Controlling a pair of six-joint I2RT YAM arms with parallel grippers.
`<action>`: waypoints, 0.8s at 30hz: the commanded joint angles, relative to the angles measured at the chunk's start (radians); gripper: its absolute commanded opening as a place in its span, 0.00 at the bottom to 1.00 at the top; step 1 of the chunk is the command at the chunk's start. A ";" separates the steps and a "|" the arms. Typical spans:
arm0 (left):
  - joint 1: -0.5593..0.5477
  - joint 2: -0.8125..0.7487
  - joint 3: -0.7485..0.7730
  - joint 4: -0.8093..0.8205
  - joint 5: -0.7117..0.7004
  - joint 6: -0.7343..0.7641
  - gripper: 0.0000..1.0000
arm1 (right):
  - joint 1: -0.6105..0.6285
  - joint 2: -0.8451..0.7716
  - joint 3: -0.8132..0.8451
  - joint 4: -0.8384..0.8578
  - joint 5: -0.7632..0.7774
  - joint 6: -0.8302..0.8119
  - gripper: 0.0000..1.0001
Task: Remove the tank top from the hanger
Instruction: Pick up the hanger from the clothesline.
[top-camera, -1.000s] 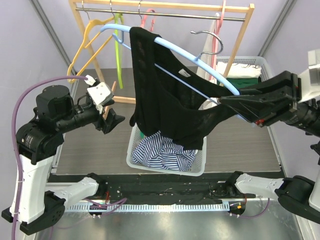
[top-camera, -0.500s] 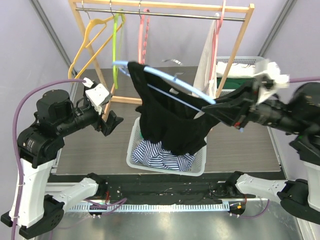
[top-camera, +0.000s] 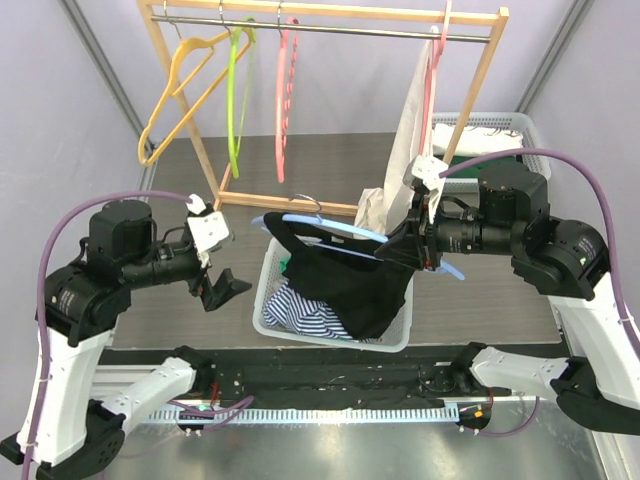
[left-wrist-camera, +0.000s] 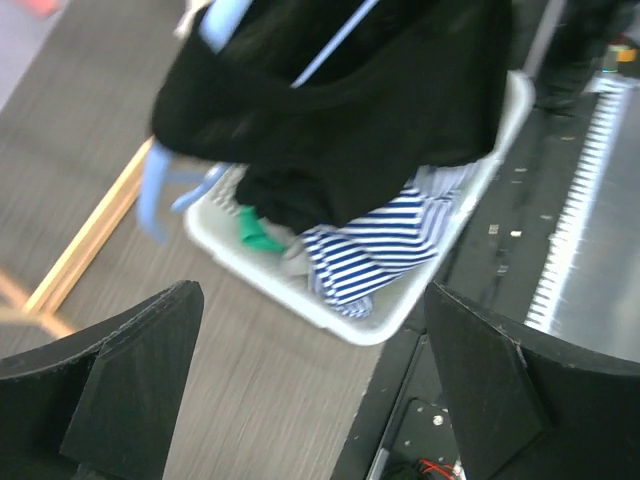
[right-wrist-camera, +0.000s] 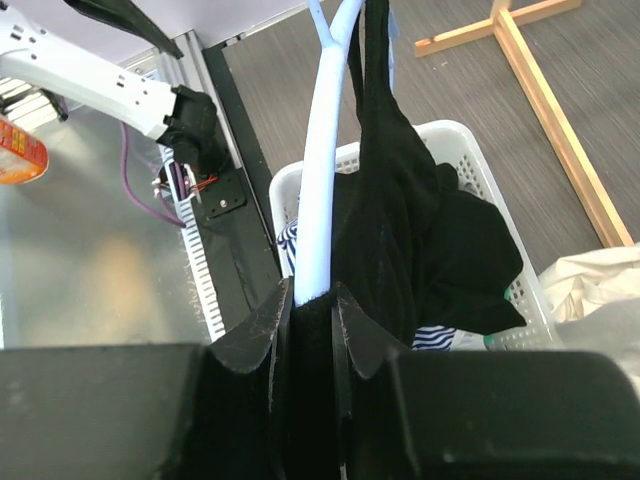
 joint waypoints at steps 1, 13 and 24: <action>0.004 0.049 0.026 -0.011 0.230 0.049 0.98 | 0.004 -0.008 0.036 0.056 -0.082 -0.040 0.01; 0.006 0.158 0.117 0.110 0.259 -0.054 0.85 | 0.006 -0.004 0.001 0.116 -0.219 -0.028 0.01; 0.017 0.145 0.071 -0.037 0.486 0.063 0.43 | 0.004 0.002 -0.019 0.215 -0.263 -0.008 0.01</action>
